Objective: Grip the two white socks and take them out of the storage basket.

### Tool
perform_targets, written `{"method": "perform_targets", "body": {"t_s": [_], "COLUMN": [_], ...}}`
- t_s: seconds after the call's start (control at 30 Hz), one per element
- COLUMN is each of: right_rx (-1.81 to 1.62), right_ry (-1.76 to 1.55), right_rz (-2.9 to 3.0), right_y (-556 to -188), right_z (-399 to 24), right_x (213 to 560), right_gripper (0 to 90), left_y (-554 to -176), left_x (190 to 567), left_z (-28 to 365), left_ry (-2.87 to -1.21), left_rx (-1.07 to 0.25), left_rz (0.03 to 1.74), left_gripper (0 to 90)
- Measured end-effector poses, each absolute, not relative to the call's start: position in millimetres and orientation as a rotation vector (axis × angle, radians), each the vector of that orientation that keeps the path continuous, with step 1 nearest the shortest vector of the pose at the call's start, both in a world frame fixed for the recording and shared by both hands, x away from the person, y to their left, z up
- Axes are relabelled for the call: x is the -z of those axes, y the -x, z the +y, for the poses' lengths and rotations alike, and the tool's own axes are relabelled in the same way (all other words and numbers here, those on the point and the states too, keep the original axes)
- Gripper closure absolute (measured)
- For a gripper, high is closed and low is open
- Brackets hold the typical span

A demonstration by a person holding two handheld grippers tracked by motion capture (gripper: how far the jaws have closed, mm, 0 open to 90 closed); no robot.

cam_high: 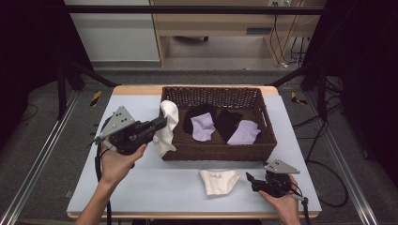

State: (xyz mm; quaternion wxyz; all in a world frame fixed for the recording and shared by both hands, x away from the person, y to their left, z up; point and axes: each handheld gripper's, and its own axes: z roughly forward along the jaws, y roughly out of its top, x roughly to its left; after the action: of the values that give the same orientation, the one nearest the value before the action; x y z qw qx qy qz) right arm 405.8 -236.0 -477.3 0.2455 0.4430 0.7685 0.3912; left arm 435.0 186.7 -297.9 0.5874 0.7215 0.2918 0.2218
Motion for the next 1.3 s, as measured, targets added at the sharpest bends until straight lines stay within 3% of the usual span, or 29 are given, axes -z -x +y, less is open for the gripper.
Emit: {"method": "perform_targets", "body": {"t_s": [0.4,1.0,1.17,1.2,1.3], "right_rx": [-1.071,-1.049,-1.044,-1.044,-1.042], "right_ry": [-1.215,-1.221,-1.216,-1.217,-1.226], "right_rz": [2.093,2.099,2.104,2.104,2.101], "right_y": [-404,-405,-406,-406,-406], "right_z": [-236,-236,-236,-236,-237], "right_x": [477,480,481,481,482], "right_gripper": [22.7,22.7,22.7,22.4,22.2], "left_y": [-396,-402,-406,-406,-406], "left_x": [353,444,460,463,463], "left_z": [191,173,168,167,168], "left_ry": [-1.801,-2.003,-2.042,-2.039,-2.038], "left_rx": [-0.478,-0.31,-0.303,-0.308,-0.329], "left_rz": [0.666,0.75,0.749,0.756,0.768], "left_gripper": [86.7,84.5,76.3,67.6,55.5]}}
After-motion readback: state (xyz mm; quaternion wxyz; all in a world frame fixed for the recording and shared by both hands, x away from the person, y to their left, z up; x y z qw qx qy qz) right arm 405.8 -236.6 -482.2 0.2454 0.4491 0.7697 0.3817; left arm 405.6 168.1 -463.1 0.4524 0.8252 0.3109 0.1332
